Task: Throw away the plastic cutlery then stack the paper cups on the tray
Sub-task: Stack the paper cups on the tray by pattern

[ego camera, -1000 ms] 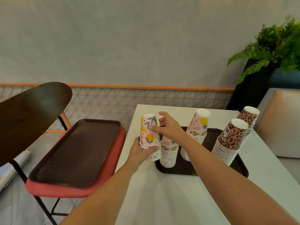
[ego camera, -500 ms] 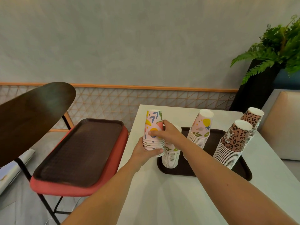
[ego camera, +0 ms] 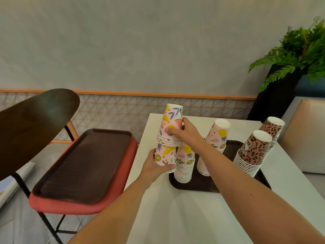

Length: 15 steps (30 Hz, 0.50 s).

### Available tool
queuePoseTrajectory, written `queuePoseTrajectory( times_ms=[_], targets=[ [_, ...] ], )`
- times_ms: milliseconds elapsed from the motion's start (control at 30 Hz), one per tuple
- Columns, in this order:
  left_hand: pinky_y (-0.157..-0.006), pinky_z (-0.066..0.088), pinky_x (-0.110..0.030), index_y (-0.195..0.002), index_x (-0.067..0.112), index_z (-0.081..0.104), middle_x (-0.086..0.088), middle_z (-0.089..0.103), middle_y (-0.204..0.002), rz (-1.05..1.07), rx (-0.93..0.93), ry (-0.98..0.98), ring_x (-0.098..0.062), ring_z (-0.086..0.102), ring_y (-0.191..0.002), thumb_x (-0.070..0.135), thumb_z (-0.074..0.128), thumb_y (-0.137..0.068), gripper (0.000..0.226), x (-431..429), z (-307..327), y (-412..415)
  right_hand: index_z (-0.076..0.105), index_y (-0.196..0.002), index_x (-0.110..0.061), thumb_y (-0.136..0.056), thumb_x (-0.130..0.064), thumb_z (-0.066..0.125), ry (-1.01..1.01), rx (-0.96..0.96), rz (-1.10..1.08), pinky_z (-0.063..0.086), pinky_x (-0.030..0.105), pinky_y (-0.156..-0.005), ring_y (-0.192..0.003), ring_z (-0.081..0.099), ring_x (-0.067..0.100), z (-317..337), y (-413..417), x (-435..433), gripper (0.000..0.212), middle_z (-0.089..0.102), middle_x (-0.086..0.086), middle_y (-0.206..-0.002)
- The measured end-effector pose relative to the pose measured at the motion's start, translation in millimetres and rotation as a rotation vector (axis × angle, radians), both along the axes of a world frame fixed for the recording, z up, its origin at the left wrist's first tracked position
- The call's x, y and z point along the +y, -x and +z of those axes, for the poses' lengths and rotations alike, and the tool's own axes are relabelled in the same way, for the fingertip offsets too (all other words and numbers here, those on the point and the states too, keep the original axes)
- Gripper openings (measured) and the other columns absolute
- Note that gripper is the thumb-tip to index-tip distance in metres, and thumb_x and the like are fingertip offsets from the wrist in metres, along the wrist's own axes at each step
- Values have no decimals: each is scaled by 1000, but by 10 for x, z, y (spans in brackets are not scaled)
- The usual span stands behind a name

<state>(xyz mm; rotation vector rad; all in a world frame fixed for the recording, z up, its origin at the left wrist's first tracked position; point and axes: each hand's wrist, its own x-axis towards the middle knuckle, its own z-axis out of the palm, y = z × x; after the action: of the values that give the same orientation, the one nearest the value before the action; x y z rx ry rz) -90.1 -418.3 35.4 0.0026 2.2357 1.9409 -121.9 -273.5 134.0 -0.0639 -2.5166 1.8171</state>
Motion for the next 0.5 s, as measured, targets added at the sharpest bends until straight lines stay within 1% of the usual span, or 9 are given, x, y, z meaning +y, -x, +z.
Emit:
queuePoseTrajectory(
  times_ms=[67,133,200,267,333,367,433,467,500],
  targets=[
    [-75,49,-16,-125,20,41,4,58,-113,1,-8,22,-12,57,-102,13,86,-62,78,-6,-9,-5,51,-111,-15,-75,-25,76,37,29,-33,49,21,-70,-93,60,14,72,25,45,46,62,-1,-108],
    [-75,49,-16,-125,19,41,3,58,-113,8,-21,27,-13,57,-103,13,86,-63,77,-11,-26,-5,50,-110,-16,-75,-24,77,72,63,-71,48,18,-66,-90,60,11,138,51,98,45,62,-3,-104],
    [-75,49,-18,-126,18,41,2,59,-114,14,-32,28,-14,57,-104,13,86,-63,78,-13,-44,0,50,-109,-17,-75,-23,77,101,102,-112,47,18,-65,-88,59,10,190,67,158,44,61,-6,-100],
    [-74,49,-17,-126,17,42,2,58,-113,23,-32,34,-13,57,-104,13,86,-63,77,-11,-51,2,50,-111,-15,-75,-22,76,105,143,-161,49,21,-70,-93,60,13,218,74,229,46,61,-3,-104],
    [-72,48,-15,-126,17,42,3,58,-112,37,-29,42,-12,57,-102,14,85,-64,75,-11,-57,11,49,-117,-13,-76,-22,76,67,179,-195,50,26,-77,-97,59,15,222,57,293,50,61,-1,-110],
    [-72,48,-14,-126,17,42,3,58,-111,43,-28,43,-12,57,-101,15,85,-64,75,-11,-59,18,48,-119,-13,-77,-23,75,34,193,-203,50,26,-77,-97,59,15,207,38,320,51,60,-1,-111],
    [-70,46,-13,-125,17,42,4,57,-111,47,-28,43,-11,56,-100,16,85,-65,74,-7,-64,32,47,-120,-11,-78,-23,73,-52,205,-207,45,19,-70,-94,57,13,142,-9,353,51,58,-4,-107],
    [-69,45,-12,-124,17,43,4,57,-110,47,-29,41,-10,56,-98,17,85,-65,73,-2,-64,37,47,-119,-11,-79,-23,73,-87,204,-211,43,17,-66,-92,56,12,94,-29,361,49,57,-5,-105],
    [-68,45,-12,-123,18,42,6,57,-108,48,-30,40,-8,56,-96,17,85,-65,72,3,-61,41,48,-118,-10,-79,-23,73,-106,203,-213,43,17,-66,-92,56,13,36,-43,367,48,56,-5,-102]
  ],
)
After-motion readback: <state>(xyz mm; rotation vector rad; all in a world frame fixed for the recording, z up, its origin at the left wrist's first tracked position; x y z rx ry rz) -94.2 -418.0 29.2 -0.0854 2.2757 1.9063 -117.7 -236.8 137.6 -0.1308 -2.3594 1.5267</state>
